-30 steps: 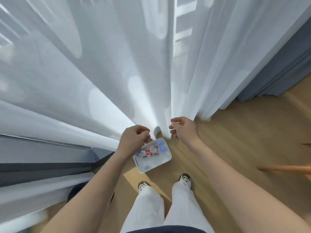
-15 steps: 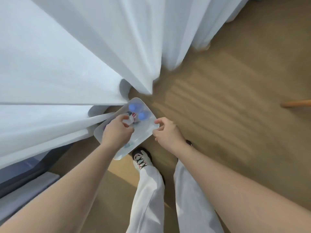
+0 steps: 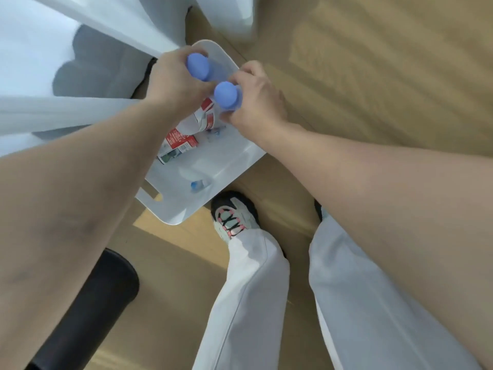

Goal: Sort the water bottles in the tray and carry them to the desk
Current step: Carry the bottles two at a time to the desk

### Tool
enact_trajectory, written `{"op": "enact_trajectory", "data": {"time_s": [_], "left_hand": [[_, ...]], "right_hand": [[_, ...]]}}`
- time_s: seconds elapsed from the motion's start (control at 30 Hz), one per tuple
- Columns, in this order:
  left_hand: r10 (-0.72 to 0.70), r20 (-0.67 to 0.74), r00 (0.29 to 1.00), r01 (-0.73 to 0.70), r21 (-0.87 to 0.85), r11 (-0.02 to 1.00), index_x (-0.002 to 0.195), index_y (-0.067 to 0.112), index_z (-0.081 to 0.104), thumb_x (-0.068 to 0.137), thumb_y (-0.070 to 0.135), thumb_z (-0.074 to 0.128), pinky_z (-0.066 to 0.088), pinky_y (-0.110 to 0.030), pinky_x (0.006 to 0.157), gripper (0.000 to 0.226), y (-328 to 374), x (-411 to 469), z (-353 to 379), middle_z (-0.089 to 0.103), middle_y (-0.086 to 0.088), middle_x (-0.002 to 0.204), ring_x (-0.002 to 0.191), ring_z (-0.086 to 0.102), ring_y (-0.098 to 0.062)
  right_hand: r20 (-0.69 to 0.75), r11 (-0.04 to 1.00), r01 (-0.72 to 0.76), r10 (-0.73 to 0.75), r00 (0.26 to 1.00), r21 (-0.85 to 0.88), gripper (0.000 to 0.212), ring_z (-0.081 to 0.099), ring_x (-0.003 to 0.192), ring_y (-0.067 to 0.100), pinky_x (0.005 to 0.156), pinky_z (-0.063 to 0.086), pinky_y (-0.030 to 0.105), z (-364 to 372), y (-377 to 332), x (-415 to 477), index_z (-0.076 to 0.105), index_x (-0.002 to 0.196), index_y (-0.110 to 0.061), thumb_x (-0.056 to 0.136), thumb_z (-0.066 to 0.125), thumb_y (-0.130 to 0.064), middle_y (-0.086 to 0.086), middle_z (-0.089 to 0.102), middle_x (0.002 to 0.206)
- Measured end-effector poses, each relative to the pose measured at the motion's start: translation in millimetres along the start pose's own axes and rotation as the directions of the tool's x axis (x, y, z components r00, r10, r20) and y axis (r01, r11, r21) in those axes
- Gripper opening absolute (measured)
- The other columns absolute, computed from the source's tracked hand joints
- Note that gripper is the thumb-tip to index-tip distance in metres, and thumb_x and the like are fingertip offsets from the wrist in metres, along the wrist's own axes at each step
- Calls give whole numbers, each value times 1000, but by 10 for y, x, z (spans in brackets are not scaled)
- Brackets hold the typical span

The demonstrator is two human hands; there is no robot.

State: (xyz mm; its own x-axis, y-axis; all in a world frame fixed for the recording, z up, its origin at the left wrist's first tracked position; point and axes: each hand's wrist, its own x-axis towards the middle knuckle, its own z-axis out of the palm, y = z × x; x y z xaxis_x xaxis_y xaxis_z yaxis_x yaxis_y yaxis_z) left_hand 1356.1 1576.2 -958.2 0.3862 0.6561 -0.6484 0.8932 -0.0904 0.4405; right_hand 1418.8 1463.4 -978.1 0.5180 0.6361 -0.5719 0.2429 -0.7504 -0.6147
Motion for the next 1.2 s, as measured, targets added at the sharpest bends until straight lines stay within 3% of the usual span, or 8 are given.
{"op": "enact_trajectory", "data": {"time_s": [0.13,0.27,0.47,0.57,0.7,0.9,1.03,1.2], "left_hand": [[13,-126,992,-14,-5,1000,102,20,63,63,26,66,56,-38,80,40,71,-143,14,68,-4,93,88,68,-26],[-24,-182,983,-6,-162,987,82,25,64,60,32,69,58,-44,75,24,369,-684,-344,72,-12,86,79,70,-31],[18,-238,971,-85,-274,958,80,25,65,67,31,77,53,-28,64,18,1077,-1918,-1228,67,6,73,67,62,-12],[58,-233,971,-136,-339,931,71,33,63,70,29,77,46,-21,56,15,1549,-2582,-1833,63,2,69,59,52,-6],[141,-270,952,-247,-413,877,71,32,67,71,27,77,33,-11,47,12,2040,-3527,-2660,54,-20,72,50,40,-4],[120,-490,864,-458,-662,593,75,37,74,57,40,79,46,-12,72,18,2500,-4970,-3751,71,13,79,74,63,-1],[171,-635,753,-618,-595,515,89,40,71,59,42,69,46,-5,74,30,2586,-5946,-4120,73,22,92,92,66,5],[-49,-807,588,-703,-540,462,91,26,72,63,60,71,59,-35,71,45,2391,-7193,-4272,72,-2,85,82,68,-23]], "right_hand": [[-59,991,-3,11,998,133,36,58,100,24,80,45,31,-88,106,-192,63,108,-14,73,70,-9,4,58,116],[-143,934,-93,150,978,344,36,54,81,15,71,41,24,-658,9,-700,66,102,-12,68,78,-14,2,64,95],[-208,879,-86,205,956,469,30,32,49,8,50,29,19,-1910,-641,-1578,67,98,-24,70,78,-27,-6,36,56],[-217,847,2,134,967,531,33,30,49,5,51,28,17,-2602,-1343,-1998,70,100,-24,69,80,-24,-8,33,57],[-219,778,146,-11,976,611,25,62,76,6,78,50,19,-3447,-2256,-2614,70,85,-30,68,80,-13,-15,68,78],[-30,575,204,-298,954,793,24,66,72,18,70,56,33,-4167,-3664,-3702,71,93,-18,69,73,-21,0,71,77],[108,511,206,-518,849,835,20,63,60,22,59,54,34,-4222,-4487,-4415,71,79,-15,75,68,-34,4,66,64],[221,494,393,-796,563,776,15,62,69,19,56,53,27,-4041,-5208,-5327,72,81,-21,80,64,-33,1,69,76]]}}
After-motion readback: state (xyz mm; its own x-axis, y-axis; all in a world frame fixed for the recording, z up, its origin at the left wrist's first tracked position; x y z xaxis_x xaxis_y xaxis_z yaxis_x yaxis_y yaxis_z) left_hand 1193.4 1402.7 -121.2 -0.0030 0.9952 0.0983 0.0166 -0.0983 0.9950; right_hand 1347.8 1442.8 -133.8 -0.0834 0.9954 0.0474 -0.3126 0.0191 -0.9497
